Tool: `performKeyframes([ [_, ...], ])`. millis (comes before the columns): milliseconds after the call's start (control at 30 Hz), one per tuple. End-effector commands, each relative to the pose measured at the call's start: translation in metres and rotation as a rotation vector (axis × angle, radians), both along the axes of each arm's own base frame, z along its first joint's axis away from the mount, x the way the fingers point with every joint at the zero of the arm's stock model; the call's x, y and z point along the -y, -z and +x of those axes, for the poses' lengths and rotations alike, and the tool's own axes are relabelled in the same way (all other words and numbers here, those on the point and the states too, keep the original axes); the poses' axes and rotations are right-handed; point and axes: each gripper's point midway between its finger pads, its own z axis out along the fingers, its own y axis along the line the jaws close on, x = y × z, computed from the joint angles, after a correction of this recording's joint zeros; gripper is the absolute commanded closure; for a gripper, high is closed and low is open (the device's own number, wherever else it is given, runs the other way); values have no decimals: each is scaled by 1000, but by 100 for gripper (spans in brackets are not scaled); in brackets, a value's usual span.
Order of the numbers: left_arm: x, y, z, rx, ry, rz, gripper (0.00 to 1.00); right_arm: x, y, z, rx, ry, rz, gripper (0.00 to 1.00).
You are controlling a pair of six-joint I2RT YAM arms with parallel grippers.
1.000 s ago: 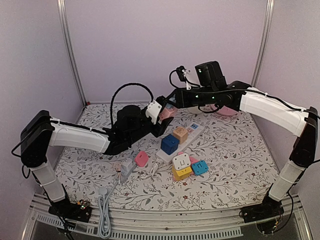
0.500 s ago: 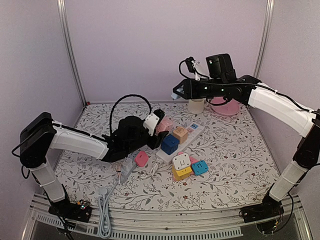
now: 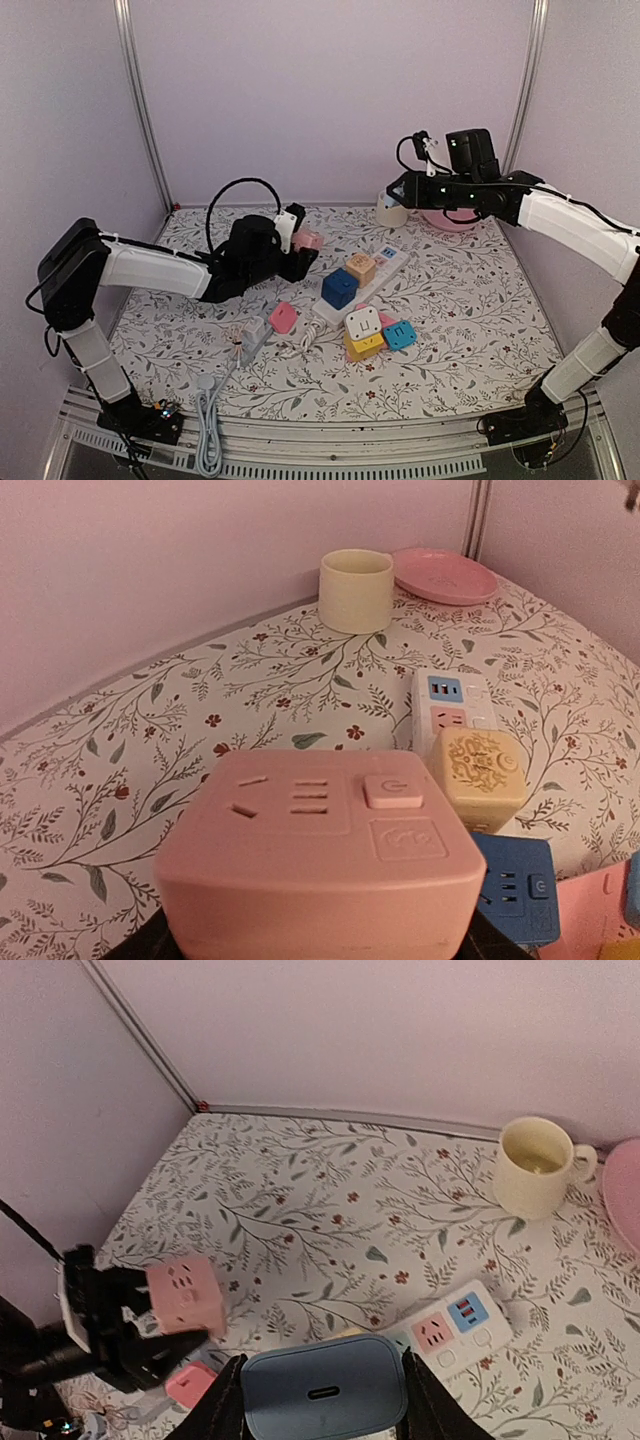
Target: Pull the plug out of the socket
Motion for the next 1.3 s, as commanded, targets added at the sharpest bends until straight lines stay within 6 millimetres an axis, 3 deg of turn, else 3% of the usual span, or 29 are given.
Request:
performKeyframes([
  [0,-31,-14,33,-192,-83,-234,80,50,57,7,-98,134,-46,87],
  [133,-58,9,55,-373,-121,-345,80,84,116,5,-208,213,-70,87],
  [367,-75,53,64,-517,-156,-345,68,108,195,-4,-356,269,-118,86],
  [633,-84,82,63,-601,-172,-352,62,116,242,-3,-447,292,-170,82],
  [800,-88,91,64,-620,-187,-342,50,127,262,0,-495,313,-187,74],
  [933,-91,96,64,-629,-195,-327,30,131,271,1,-518,322,-202,67],
  [967,-92,96,65,-626,-202,-322,21,133,272,2,-520,328,-212,63],
  [1067,-94,92,66,-612,-209,-315,9,135,269,3,-514,338,-226,56],
  [1267,-100,67,74,-543,-224,-281,3,141,252,10,-475,358,-259,31],
])
